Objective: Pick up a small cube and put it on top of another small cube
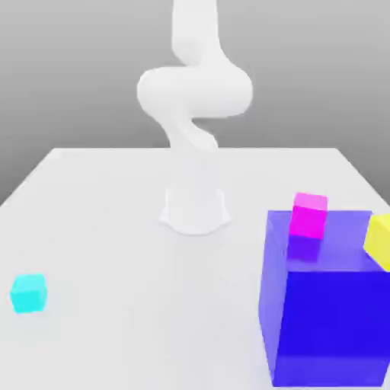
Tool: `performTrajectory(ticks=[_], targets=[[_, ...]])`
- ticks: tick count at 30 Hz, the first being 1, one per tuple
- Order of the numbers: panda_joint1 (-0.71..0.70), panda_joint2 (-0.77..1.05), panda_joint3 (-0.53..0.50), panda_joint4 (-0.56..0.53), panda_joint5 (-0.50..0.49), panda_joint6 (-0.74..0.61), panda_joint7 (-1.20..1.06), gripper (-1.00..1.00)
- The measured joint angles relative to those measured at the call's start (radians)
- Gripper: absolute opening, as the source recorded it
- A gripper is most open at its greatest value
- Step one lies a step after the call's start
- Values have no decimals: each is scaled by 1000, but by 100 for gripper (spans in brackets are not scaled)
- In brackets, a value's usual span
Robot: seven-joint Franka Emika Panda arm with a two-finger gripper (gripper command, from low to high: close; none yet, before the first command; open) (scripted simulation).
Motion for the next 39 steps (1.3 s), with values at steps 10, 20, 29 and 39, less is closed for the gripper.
performTrajectory(ticks=[10,20,29,39], targets=[[-174,368,-122,-112,35,176,202,0],[-364,732,-250,-222,102,348,378,0],[-509,1062,-170,-230,274,553,344,0],[-497,1030,-188,-238,246,531,366,-100]])
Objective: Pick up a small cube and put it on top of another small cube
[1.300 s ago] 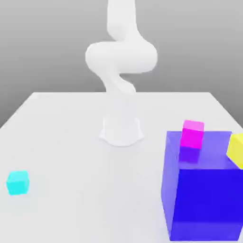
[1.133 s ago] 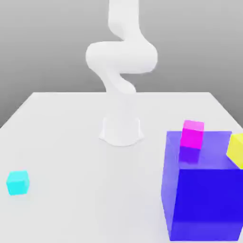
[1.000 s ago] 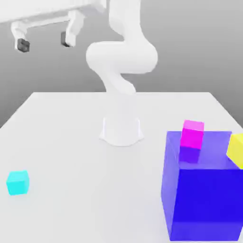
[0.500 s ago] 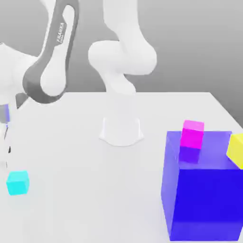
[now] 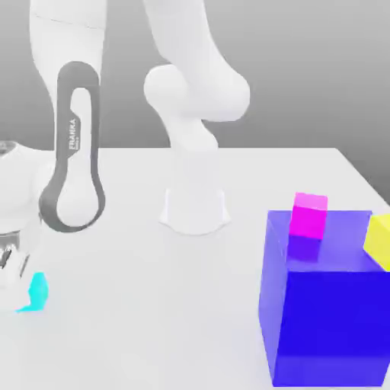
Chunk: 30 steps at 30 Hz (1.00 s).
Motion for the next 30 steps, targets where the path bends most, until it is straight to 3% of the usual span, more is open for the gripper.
performTrajectory(ticks=[3,6,16,23,30], targets=[[33,-105,-52,-23,-86,-80,64,-100],[65,-145,-20,26,-110,-97,37,-100],[205,-173,219,268,-84,-68,-213,-100],[385,-217,410,267,-65,-79,-405,-100],[691,-274,602,254,-32,-107,-657,-100]])
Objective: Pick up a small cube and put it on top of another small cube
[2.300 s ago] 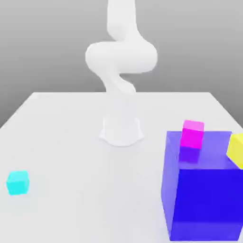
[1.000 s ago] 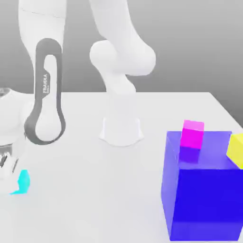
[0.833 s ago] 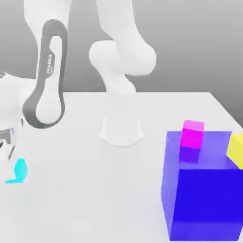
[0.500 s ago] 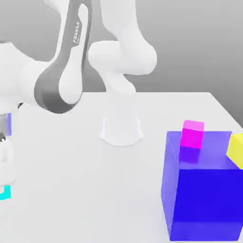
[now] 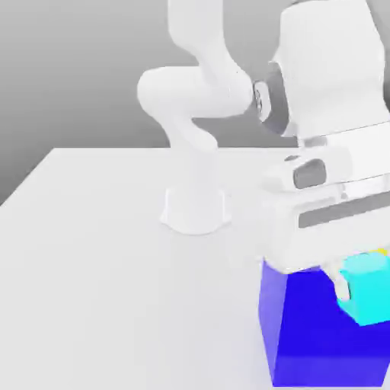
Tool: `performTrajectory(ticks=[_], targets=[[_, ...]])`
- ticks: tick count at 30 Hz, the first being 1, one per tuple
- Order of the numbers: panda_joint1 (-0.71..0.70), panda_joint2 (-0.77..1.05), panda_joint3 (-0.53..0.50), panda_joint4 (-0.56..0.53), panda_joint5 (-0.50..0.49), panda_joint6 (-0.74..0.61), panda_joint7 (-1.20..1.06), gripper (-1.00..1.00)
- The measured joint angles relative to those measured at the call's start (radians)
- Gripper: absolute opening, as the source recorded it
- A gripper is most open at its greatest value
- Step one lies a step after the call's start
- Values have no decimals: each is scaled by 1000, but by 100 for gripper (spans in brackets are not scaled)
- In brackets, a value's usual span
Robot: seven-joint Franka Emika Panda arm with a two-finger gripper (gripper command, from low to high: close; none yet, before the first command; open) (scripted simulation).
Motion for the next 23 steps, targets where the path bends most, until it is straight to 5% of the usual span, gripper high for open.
performTrajectory(ticks=[6,10,14,19,20,23], targets=[[259,-42,106,-134,-68,-69,-141,-100],[430,-68,86,-246,-131,-101,-161,-100],[334,-44,47,-344,-218,-94,-80,-100],[400,102,-11,-346,-386,28,45,-100],[418,131,-35,-345,-414,52,64,100],[418,131,-35,-345,-414,52,64,100]])
